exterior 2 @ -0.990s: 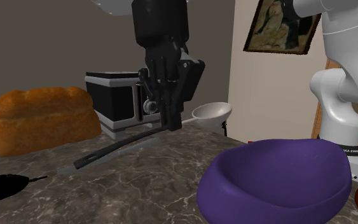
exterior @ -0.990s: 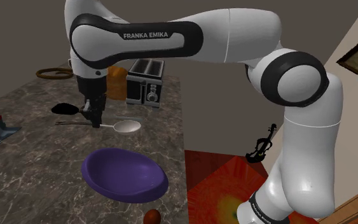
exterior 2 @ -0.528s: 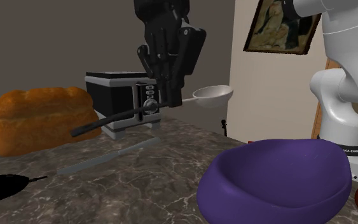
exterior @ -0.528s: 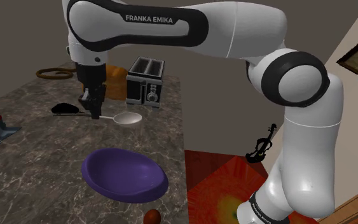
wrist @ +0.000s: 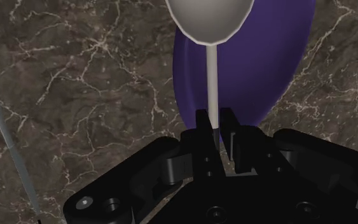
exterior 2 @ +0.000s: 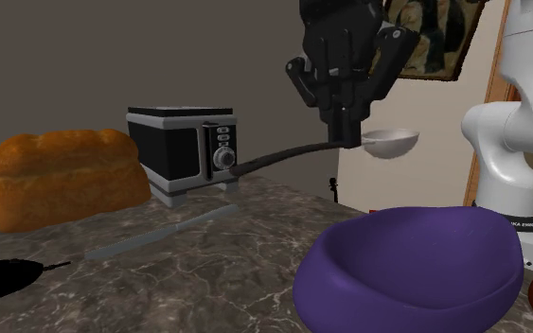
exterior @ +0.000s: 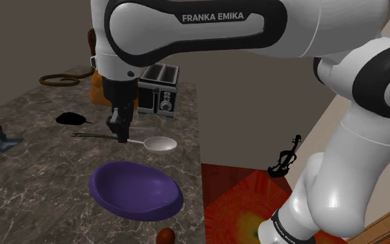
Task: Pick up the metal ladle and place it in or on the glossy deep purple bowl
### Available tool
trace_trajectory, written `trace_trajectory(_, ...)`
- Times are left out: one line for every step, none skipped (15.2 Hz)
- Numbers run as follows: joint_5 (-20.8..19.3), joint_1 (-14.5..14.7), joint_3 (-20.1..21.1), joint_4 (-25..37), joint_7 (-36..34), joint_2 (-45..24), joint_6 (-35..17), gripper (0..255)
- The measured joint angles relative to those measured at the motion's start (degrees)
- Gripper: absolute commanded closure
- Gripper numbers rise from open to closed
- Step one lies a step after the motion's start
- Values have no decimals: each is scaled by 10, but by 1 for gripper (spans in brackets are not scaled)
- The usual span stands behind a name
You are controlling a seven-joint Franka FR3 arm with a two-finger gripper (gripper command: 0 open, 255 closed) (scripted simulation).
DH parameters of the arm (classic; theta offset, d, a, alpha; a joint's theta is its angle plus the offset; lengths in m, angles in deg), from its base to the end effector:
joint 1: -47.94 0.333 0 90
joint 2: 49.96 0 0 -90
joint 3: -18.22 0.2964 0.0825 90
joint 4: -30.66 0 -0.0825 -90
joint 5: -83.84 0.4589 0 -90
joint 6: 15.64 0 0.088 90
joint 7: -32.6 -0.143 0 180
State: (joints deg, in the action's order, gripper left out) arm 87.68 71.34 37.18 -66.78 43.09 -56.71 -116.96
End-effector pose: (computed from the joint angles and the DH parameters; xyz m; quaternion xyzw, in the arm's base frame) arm 0.4874 0.4480 0.4426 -0.8976 -0.4372 0.0353 0.0438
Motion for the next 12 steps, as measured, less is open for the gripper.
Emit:
trace_trajectory(7, -1, 1, -28, 1, 22, -7, 255)
trace_trajectory(16, -1, 2, -56, 2, 47, -11, 255)
trace_trajectory(22, 1, 5, -73, -1, 64, -12, 255)
trace_trajectory(33, 4, 8, -108, -3, 94, -20, 255)
trace_trajectory(37, 5, 8, -122, -3, 107, -21, 255)
trace_trajectory(39, 6, 9, -132, -3, 112, -27, 255)
trace_trajectory(40, 6, 9, -140, -3, 115, -32, 255)
trace_trajectory(41, 7, 10, -147, -2, 115, -38, 255)
trace_trajectory(41, 6, 9, -155, -1, 116, -46, 255)
trace_trajectory(41, 6, 10, -161, 0, 114, -53, 255)
trace_trajectory(40, 7, 10, -165, -1, 112, -60, 255)
trace_trajectory(41, 7, 11, -174, -1, 113, -68, 255)
